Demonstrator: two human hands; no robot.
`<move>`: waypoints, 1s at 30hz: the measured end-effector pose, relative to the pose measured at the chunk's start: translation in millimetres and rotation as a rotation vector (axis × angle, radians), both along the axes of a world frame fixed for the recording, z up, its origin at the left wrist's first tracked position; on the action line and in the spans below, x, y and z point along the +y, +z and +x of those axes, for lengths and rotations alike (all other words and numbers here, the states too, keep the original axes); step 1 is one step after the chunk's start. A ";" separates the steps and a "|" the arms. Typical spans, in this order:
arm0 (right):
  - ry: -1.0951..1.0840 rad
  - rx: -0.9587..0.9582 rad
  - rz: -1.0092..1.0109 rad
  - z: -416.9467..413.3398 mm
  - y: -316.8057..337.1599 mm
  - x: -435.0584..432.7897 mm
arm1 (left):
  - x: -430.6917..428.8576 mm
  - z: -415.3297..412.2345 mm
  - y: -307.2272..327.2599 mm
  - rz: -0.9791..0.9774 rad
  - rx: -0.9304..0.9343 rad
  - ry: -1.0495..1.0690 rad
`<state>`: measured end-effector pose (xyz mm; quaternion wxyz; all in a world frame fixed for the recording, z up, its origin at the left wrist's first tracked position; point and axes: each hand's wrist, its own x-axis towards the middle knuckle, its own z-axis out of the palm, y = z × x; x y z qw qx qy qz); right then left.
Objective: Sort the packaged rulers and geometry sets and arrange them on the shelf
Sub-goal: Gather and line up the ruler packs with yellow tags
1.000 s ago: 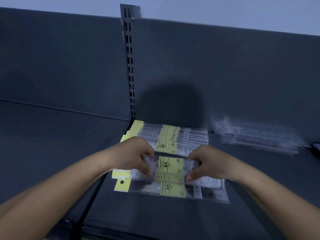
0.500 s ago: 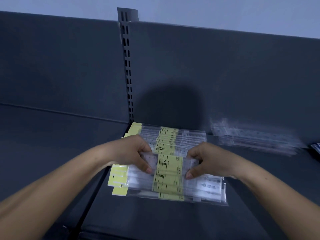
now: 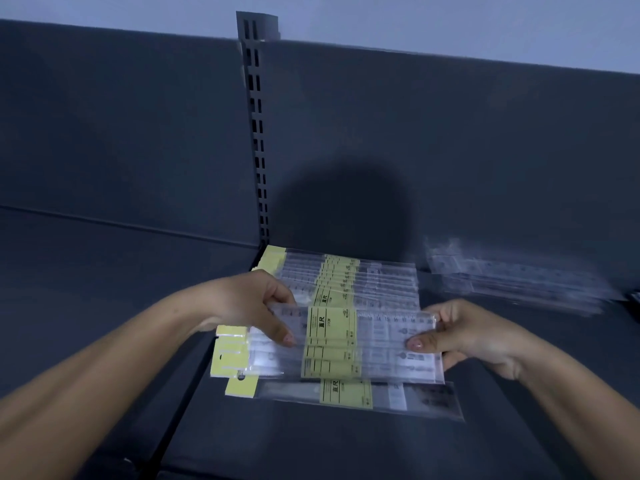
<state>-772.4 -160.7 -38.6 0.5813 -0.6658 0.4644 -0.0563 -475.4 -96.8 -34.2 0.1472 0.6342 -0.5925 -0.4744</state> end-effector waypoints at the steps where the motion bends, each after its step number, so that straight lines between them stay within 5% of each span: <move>1: -0.002 -0.005 0.000 -1.0 -0.6 -0.9 | -0.1 4.4 2.9 0.054 -0.006 -0.026; 7: -0.079 -0.038 0.022 -8.0 -4.1 -7.2 | -0.4 38.1 -1.2 0.217 0.298 0.221; 14: -0.215 -0.039 0.015 11.6 -0.9 -7.2 | -0.6 36.2 -14.1 0.081 0.390 0.440; 19: -0.321 -0.030 -0.077 13.9 -1.6 -4.2 | -2.0 28.7 -19.2 0.001 0.241 0.521; 26: -0.081 0.538 -0.676 23.1 -2.8 4.6 | -7.2 27.3 -25.2 -0.156 0.055 0.546; 30: -0.015 0.614 -1.031 27.3 -7.9 18.6 | -3.3 17.9 -17.4 -0.250 -0.567 0.380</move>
